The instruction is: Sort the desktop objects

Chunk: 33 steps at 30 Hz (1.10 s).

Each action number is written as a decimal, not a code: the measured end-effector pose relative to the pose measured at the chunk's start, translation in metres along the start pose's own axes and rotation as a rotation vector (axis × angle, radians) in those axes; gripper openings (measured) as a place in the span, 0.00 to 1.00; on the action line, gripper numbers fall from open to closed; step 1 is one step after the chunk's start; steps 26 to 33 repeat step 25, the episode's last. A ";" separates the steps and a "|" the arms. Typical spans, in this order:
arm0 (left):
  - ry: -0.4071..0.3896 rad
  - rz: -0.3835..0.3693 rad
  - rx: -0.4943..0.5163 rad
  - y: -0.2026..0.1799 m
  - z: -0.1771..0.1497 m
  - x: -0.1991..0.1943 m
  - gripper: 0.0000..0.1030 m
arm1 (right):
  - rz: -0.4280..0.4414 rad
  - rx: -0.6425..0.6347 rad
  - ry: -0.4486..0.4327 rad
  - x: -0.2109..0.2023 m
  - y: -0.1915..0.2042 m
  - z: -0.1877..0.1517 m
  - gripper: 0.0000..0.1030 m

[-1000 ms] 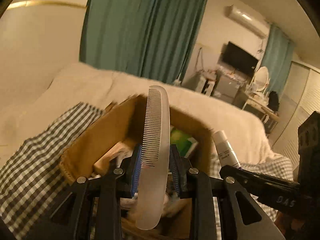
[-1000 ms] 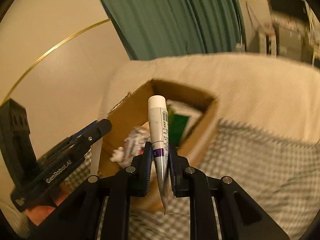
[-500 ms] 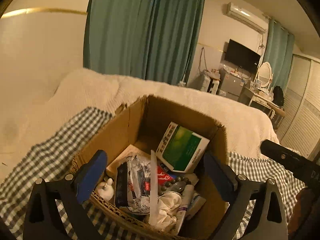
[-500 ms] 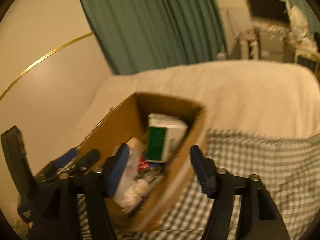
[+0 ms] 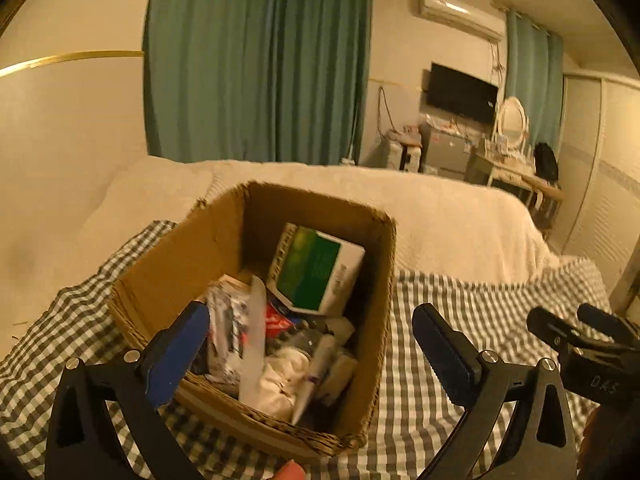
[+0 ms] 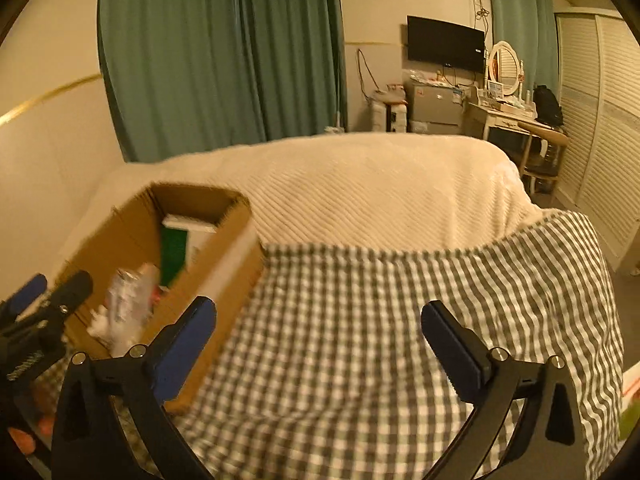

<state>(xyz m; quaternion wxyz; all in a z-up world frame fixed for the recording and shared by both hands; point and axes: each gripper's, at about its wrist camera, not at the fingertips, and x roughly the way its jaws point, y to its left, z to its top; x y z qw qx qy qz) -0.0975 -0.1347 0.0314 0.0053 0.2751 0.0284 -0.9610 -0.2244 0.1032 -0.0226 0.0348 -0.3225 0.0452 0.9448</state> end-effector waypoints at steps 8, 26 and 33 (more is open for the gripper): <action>0.031 0.011 0.018 0.001 -0.006 0.016 1.00 | 0.014 0.019 0.018 0.014 -0.003 -0.007 1.00; 0.036 -0.001 0.036 0.002 -0.009 0.021 1.00 | 0.015 -0.006 0.054 0.022 0.008 -0.016 0.99; 0.036 -0.001 0.036 0.002 -0.009 0.021 1.00 | 0.015 -0.006 0.054 0.022 0.008 -0.016 0.99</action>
